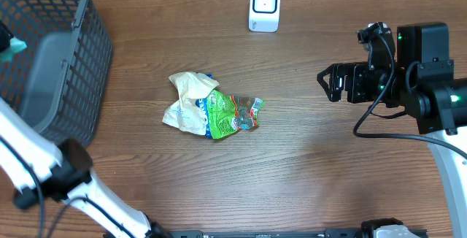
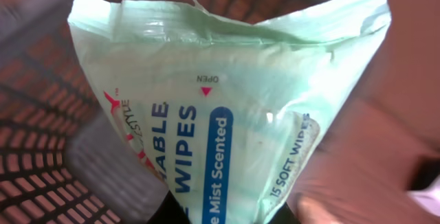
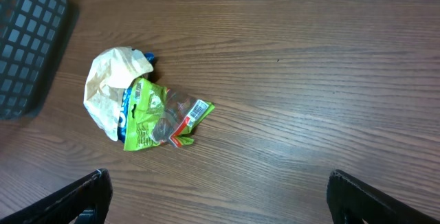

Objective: Scan the item barcode
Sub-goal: 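Lift the wipes pack out and place it beside the snacks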

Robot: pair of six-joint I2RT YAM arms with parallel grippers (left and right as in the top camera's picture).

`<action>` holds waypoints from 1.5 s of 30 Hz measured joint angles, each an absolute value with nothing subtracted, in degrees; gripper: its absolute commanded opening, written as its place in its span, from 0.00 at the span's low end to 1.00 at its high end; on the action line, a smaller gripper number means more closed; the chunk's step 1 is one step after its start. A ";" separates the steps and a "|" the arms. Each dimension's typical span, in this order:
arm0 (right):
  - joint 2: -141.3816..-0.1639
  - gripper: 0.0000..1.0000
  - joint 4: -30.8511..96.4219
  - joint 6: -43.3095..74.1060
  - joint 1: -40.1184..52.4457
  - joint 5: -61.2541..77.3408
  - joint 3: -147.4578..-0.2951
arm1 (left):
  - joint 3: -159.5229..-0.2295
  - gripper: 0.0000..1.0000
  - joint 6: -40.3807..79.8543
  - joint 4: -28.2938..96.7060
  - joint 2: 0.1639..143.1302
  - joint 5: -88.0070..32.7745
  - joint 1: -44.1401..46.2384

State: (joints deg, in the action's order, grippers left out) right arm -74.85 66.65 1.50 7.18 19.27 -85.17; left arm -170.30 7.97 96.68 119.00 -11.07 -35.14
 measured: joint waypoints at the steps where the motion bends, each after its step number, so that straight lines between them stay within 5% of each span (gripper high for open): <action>1: -74.85 1.00 66.61 1.50 7.18 19.27 -85.19 | -170.30 0.04 7.97 96.68 116.01 -11.38 -34.17; 10: -74.87 1.00 65.58 1.50 7.18 19.29 -85.19 | -158.50 0.04 8.64 96.86 91.64 -11.55 -12.14; 17: -74.87 1.00 65.58 1.52 7.18 19.29 -85.17 | -137.60 0.04 12.88 95.98 91.59 -5.06 3.86; 30: -74.85 1.00 66.48 1.50 7.18 19.29 -85.17 | -97.80 0.04 16.21 70.35 99.20 -5.78 17.32; 41: -77.12 1.00 66.52 1.50 7.18 19.29 -85.17 | -80.60 0.04 16.60 57.71 105.84 -12.99 18.31; 45: -77.54 1.00 66.54 1.50 7.18 19.27 -85.19 | -79.05 0.20 16.53 58.28 106.21 -15.16 18.81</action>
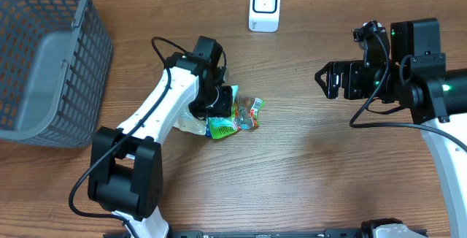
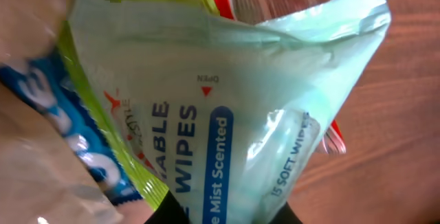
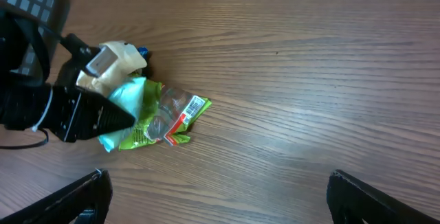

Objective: Scan the item barcode
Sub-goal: 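Lift the wipes pack out and place it beside the snacks, then lower the right gripper and grasp the green wipes pack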

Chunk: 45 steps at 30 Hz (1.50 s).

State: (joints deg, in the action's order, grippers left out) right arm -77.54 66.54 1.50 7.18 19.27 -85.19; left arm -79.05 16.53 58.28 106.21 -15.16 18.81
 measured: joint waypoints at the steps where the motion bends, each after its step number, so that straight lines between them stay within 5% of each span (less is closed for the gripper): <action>1: -77.54 1.00 66.50 1.48 7.18 19.29 -85.17 | -79.05 0.26 16.56 58.70 106.21 -15.81 18.90; 5: -77.54 1.00 66.46 1.50 7.18 19.29 -85.17 | -79.07 0.38 16.95 61.14 106.21 -17.50 19.16; 12: -77.54 1.00 65.49 1.52 7.18 19.29 -85.17 | -85.12 0.39 16.36 67.72 106.21 -17.87 19.09; 33: -77.54 0.95 66.57 3.03 7.46 25.74 -85.17 | -147.15 0.45 13.10 88.75 106.10 -7.14 14.11; 45: -83.46 0.90 70.30 2.85 26.13 18.02 -85.17 | -147.70 0.54 13.15 89.49 106.54 -2.20 8.84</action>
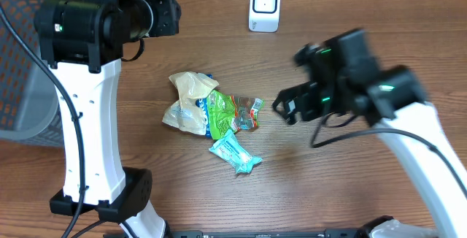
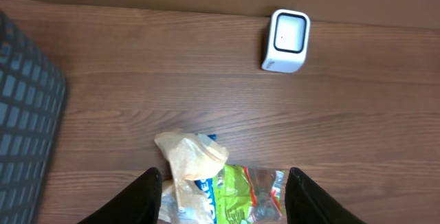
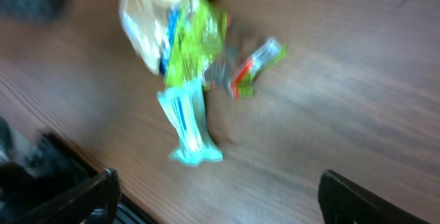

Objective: Scan the item barcode
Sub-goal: 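Lower the right gripper and grasp the green wipes pack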

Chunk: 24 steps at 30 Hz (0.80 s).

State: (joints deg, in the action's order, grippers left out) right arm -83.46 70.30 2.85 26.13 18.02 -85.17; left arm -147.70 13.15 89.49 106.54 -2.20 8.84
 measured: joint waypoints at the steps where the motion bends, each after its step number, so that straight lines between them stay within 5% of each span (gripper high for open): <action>1: -85.01 0.89 70.85 2.87 28.34 16.64 -85.17 | -147.70 0.58 13.21 89.60 106.78 -2.04 8.58; 14: -91.92 0.86 64.45 3.25 42.94 10.13 -78.43 | -147.70 1.00 13.58 89.65 109.84 -1.83 8.51; 24: -95.04 0.86 53.82 4.34 45.67 9.58 -71.90 | -147.70 1.00 13.80 89.73 110.08 -1.85 8.51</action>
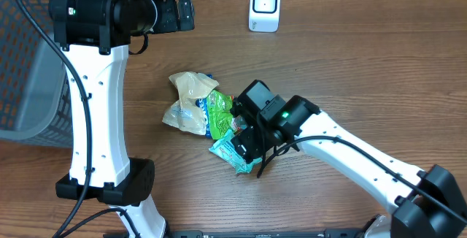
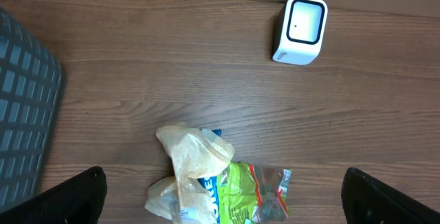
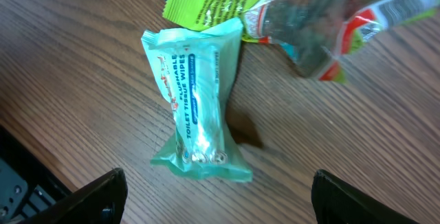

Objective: Scan the item barcode
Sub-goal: 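Lower the right gripper and grasp the green wipes pack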

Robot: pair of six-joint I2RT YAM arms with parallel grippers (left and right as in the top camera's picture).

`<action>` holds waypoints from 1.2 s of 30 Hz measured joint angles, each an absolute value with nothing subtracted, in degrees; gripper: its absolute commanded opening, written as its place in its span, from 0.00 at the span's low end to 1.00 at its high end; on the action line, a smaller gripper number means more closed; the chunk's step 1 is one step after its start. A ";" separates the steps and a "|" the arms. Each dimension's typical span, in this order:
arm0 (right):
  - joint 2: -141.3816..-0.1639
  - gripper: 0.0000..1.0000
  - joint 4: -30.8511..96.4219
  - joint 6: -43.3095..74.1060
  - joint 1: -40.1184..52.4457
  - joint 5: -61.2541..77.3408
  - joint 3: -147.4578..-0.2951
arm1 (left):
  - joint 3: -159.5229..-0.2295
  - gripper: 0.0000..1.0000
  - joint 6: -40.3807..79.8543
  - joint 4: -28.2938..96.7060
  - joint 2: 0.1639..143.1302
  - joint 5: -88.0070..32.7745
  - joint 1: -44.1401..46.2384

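A teal pack of wipes (image 1: 232,153) lies flat on the table just in front of a pile of packets; the right wrist view shows its printed face (image 3: 196,107). My right gripper (image 1: 245,143) hangs open right above it, fingers wide apart (image 3: 220,200) with nothing between them. The white scanner (image 1: 264,6) stands at the back edge, also seen by the left wrist (image 2: 299,20). My left gripper (image 1: 179,9) is raised at the back left, open and empty (image 2: 223,200).
The pile holds a cream bag (image 1: 191,98), a green packet (image 1: 219,114) and a clear packet with a red strip (image 3: 330,31). A grey wire basket (image 1: 36,63) stands at the far left edge.
My right gripper was to the right of the pile; now it is low over the wipes pack. My left gripper's fingers stand wider apart. The pack has not moved.
My left gripper held the wipes pack over the basket, then over the pile of packets. Later the pack lay on the table in front of the pile and the left gripper was open, high at the back. The right arm has come in from the right over the pack.
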State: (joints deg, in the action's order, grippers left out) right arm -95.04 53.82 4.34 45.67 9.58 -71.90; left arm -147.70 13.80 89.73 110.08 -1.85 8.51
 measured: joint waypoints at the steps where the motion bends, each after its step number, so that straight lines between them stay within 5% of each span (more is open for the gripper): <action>1: -95.37 0.86 53.54 4.38 45.91 9.61 -71.88 | -147.70 1.00 13.78 89.78 110.08 -1.85 8.51; 13: -104.42 0.81 52.53 4.49 50.52 10.96 -71.70 | -147.70 1.00 13.80 89.86 110.08 -1.85 8.51; 24: -104.77 0.54 47.18 4.43 51.31 10.00 -65.34 | -147.70 1.00 13.78 89.86 110.08 -1.85 8.51; 33: -104.77 0.11 46.57 4.60 51.31 8.71 -64.79 | -147.70 1.00 13.78 89.86 110.08 -1.85 8.51; 36: -104.77 0.06 47.62 4.54 51.31 8.60 -65.19 | -147.70 1.00 13.80 89.86 110.08 -1.85 8.51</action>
State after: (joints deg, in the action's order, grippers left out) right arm -104.77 47.62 4.54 51.31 8.60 -65.19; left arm -147.70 13.80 89.86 110.08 -1.85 8.51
